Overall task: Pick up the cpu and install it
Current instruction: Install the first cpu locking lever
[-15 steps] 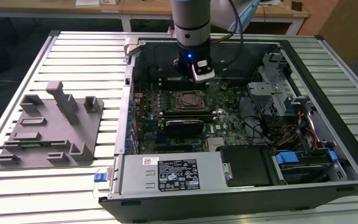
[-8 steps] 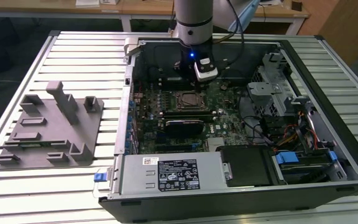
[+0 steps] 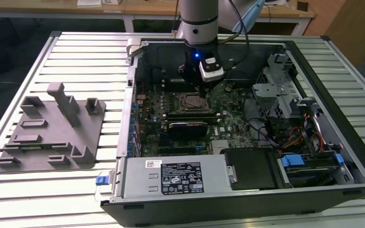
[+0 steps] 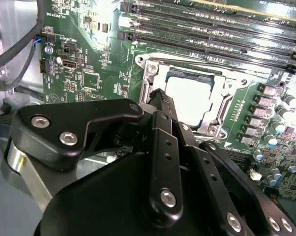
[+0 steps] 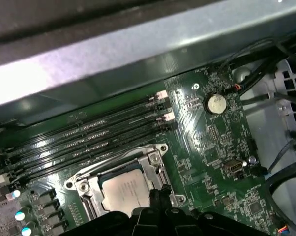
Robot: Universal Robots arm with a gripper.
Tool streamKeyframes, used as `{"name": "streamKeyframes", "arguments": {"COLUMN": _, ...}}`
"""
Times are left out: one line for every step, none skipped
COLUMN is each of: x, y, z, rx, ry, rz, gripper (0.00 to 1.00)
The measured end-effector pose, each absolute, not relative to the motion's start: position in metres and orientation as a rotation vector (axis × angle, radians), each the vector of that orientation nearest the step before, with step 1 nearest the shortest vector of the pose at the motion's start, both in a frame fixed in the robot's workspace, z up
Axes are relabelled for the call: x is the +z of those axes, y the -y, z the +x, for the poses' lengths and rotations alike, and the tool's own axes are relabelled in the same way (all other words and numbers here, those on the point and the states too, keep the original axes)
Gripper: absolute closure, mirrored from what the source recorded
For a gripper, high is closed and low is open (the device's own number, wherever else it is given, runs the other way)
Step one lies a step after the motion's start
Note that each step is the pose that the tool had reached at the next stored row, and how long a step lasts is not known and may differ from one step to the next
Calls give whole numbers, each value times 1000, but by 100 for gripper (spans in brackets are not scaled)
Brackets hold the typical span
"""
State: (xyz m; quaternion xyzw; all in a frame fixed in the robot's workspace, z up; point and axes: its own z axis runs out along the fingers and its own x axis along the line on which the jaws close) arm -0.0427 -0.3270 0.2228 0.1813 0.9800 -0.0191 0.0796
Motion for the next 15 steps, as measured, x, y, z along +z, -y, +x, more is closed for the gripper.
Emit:
{"name": "streamKeyframes", "arguments": {"x": 223, "y": 327, "z": -43, "rx": -57, "ry": -2932, "rz": 542, "gripper": 89}}
{"name": "streamKeyframes", "arguments": {"x": 223, "y": 327, "z": -43, "rx": -59, "ry": -2936, "rz": 543, "gripper": 89}}
{"name": "streamKeyframes", "arguments": {"x": 223, "y": 327, "z": -43, "rx": -62, "ry": -2948, "rz": 545, "gripper": 89}}
{"name": "streamKeyframes", "arguments": {"x": 222, "y": 327, "z": -42, "rx": -66, "ry": -2964, "rz": 547, "gripper": 89}}
{"name": "streamKeyframes", "arguments": {"x": 222, "y": 327, "z": -42, "rx": -68, "ry": -2980, "rz": 549, "gripper": 89}}
{"name": "streamKeyframes", "arguments": {"x": 222, "y": 327, "z": -42, "rx": -68, "ry": -2995, "rz": 551, "gripper": 89}}
{"name": "streamKeyframes", "arguments": {"x": 222, "y": 327, "z": -42, "rx": -65, "ry": -3009, "rz": 554, "gripper": 89}}
{"name": "streamKeyframes", "arguments": {"x": 222, "y": 327, "z": -42, "rx": -61, "ry": -3020, "rz": 555, "gripper": 89}}
{"name": "streamKeyframes", "arguments": {"x": 222, "y": 328, "z": -42, "rx": -55, "ry": -3030, "rz": 557, "gripper": 89}}
{"name": "streamKeyframes", "arguments": {"x": 222, "y": 328, "z": -42, "rx": -47, "ry": -3041, "rz": 558, "gripper": 89}}
{"name": "streamKeyframes", "arguments": {"x": 222, "y": 328, "z": -42, "rx": -37, "ry": -3050, "rz": 560, "gripper": 89}}
{"name": "streamKeyframes", "arguments": {"x": 222, "y": 328, "z": -42, "rx": -27, "ry": -3058, "rz": 561, "gripper": 89}}
{"name": "streamKeyframes", "arguments": {"x": 222, "y": 328, "z": -42, "rx": -20, "ry": -3061, "rz": 561, "gripper": 89}}
{"name": "streamKeyframes", "arguments": {"x": 222, "y": 328, "z": -42, "rx": -19, "ry": -3061, "rz": 562, "gripper": 89}}
{"name": "streamKeyframes", "arguments": {"x": 222, "y": 328, "z": -42, "rx": -19, "ry": -3061, "rz": 562, "gripper": 89}}
